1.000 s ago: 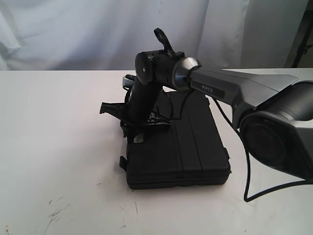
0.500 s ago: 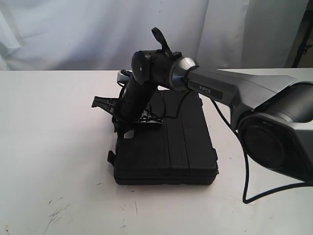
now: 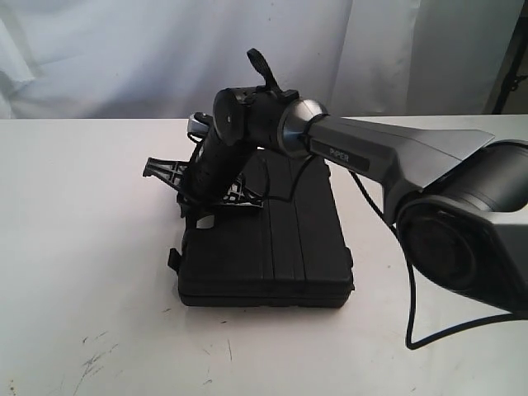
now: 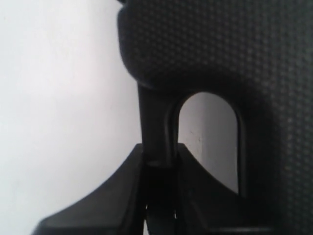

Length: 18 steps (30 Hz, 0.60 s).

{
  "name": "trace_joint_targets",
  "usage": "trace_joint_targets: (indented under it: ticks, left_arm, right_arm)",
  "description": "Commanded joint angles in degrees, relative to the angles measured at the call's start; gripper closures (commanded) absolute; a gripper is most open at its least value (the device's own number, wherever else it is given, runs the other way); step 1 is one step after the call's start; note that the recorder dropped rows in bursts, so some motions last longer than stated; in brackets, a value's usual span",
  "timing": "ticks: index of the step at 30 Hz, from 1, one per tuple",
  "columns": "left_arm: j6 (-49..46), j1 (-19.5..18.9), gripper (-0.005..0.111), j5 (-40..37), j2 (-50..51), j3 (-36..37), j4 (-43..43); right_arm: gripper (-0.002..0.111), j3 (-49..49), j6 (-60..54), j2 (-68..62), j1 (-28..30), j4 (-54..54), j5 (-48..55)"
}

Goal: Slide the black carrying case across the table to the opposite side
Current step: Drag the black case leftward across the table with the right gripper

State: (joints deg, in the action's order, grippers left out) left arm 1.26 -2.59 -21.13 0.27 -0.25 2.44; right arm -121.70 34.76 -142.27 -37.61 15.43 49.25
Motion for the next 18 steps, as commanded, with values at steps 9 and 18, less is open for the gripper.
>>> trace_joint_targets:
  ticks: [9, 18]
  left_arm:
    - [-0.08, -0.11, 0.107, 0.65, -0.27, 0.25, -0.03]
    - [-0.08, -0.11, 0.107, 0.65, -0.27, 0.25, -0.03]
  right_arm:
    - [0.105, -0.73, 4.51, 0.66, -0.71, -1.17, -5.97]
    - [0.1, -0.73, 4.64, 0.66, -1.29, -1.62, -7.09]
